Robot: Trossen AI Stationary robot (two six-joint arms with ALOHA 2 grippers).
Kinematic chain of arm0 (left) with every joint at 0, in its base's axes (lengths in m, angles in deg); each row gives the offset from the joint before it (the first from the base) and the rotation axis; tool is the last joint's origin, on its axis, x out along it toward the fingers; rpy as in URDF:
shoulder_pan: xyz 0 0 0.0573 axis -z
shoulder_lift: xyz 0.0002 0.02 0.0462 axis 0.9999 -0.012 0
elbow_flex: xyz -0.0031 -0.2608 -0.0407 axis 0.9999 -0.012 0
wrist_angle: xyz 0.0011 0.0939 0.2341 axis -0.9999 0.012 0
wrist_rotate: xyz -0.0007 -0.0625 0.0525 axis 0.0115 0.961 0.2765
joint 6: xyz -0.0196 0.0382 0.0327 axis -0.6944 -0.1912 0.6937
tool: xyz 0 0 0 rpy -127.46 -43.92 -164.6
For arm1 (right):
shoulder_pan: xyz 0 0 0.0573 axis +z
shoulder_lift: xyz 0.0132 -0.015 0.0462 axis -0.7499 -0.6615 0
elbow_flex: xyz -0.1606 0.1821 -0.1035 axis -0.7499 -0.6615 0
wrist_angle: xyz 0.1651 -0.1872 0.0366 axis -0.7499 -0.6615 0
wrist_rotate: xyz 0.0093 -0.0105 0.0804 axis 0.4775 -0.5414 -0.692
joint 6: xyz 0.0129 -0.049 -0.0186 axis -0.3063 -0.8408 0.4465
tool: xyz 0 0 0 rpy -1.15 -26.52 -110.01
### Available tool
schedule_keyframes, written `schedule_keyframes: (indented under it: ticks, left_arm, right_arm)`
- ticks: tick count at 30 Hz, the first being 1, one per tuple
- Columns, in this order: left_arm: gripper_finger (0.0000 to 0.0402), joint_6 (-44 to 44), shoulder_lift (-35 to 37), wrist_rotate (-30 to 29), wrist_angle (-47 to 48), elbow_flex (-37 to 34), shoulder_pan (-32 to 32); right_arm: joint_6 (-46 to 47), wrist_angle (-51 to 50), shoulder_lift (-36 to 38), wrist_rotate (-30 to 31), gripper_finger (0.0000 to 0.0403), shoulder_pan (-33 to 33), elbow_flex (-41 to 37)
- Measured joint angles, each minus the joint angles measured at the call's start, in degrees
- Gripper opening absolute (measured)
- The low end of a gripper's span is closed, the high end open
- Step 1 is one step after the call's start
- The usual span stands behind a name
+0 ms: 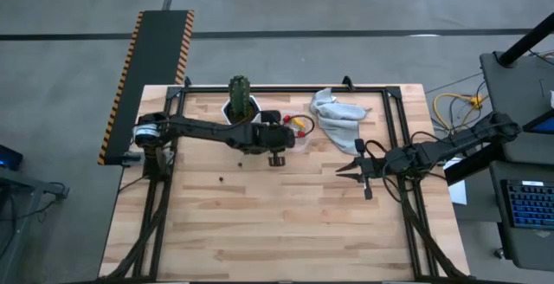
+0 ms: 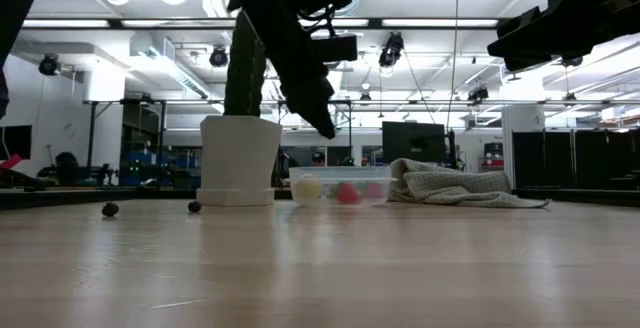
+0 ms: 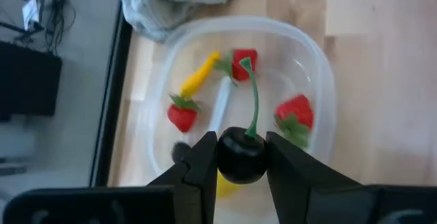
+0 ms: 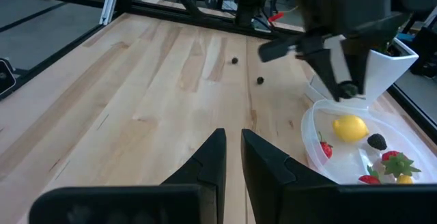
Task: Pick and placing Produce into tupperware
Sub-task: Put the black cherry into the transparent bin
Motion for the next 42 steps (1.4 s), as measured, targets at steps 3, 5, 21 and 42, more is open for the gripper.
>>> schedule_keyframes:
  ticks: [3,5,21,42]
  left_arm:
    - [0.0079,0.7,-0.2,1.6,-1.4,0.0,-1.5]
    - [0.0079,0.7,-0.3,2.9,-1.7,-0.4,-2.4]
    - [0.0079,1.2,-0.9,6.7,-9.5,-5.5,-3.7]
    - [0.0079,5.2,-7.4,6.9,-11.5,-1.2,-3.9]
  right_arm:
    - [0.0,0.0,0.0,0.0,0.0038,0.0,0.0]
    - [0.1,0.0,0.0,0.0,0.0038,0.0,0.0]
    - [0.5,-0.2,0.0,0.0,0.0038,0.0,0.0]
    - [1.0,-1.4,0.1,0.0,0.0038,0.0,0.0]
